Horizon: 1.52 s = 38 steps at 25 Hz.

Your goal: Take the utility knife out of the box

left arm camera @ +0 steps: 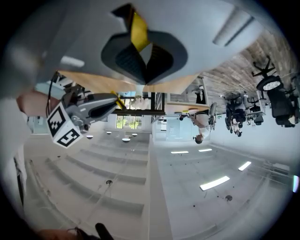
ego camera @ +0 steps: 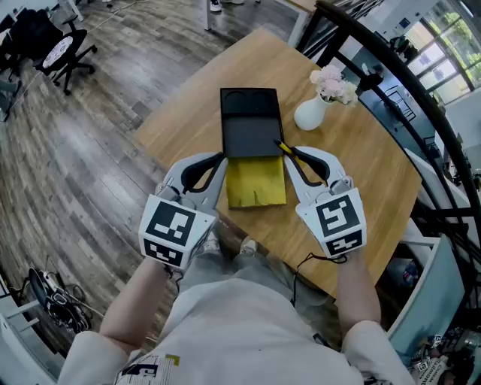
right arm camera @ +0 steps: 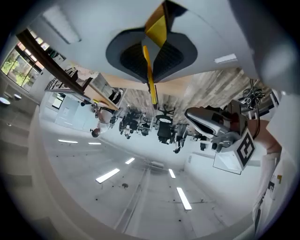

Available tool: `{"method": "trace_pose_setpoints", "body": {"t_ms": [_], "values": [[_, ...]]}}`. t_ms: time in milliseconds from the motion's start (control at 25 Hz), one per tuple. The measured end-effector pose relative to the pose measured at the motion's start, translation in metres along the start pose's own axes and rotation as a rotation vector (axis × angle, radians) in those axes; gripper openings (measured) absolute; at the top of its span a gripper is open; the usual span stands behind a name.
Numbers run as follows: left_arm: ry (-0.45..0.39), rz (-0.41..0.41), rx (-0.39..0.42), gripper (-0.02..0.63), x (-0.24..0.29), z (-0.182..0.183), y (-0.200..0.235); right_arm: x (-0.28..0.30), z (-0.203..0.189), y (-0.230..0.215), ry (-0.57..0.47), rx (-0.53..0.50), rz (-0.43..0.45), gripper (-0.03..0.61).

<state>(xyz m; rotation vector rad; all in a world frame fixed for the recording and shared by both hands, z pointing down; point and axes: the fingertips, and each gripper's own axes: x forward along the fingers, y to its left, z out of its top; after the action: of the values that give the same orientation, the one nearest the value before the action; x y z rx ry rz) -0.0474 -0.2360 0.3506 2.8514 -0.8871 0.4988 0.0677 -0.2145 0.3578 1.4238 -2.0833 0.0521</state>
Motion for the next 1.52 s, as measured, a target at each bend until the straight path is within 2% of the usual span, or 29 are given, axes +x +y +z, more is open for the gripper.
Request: {"method": "trace_pose_setpoints", "body": {"t_ms": [160, 400, 640, 840, 1040, 1280, 1520], "values": [[-0.132, 0.066, -0.006, 0.002, -0.019, 0.042, 0.009, -0.027, 0.026, -0.018, -0.107, 0.028, -0.134, 0.040], [-0.251, 0.135, 0.026, 0.002, -0.040, 0.079, 0.013, -0.060, 0.054, -0.032, -0.229, 0.090, -0.236, 0.040], [-0.280, 0.163, 0.049, 0.002, -0.058, 0.098, 0.009, -0.108, 0.079, -0.041, -0.345, 0.193, -0.303, 0.040], [-0.274, 0.163, 0.097, 0.002, -0.071, 0.103, -0.001, -0.132, 0.086, -0.036, -0.407, 0.246, -0.297, 0.040], [-0.276, 0.149, 0.108, 0.002, -0.074, 0.103, -0.011, -0.139, 0.072, -0.030, -0.404, 0.302, -0.285, 0.038], [-0.247, 0.134, 0.077, 0.002, -0.075, 0.088, -0.022, -0.134, 0.048, -0.015, -0.351, 0.347, -0.254, 0.038], [-0.212, 0.128, 0.059, 0.002, -0.073, 0.077, -0.023, -0.130, 0.045, -0.012, -0.344, 0.363, -0.242, 0.038]]}}
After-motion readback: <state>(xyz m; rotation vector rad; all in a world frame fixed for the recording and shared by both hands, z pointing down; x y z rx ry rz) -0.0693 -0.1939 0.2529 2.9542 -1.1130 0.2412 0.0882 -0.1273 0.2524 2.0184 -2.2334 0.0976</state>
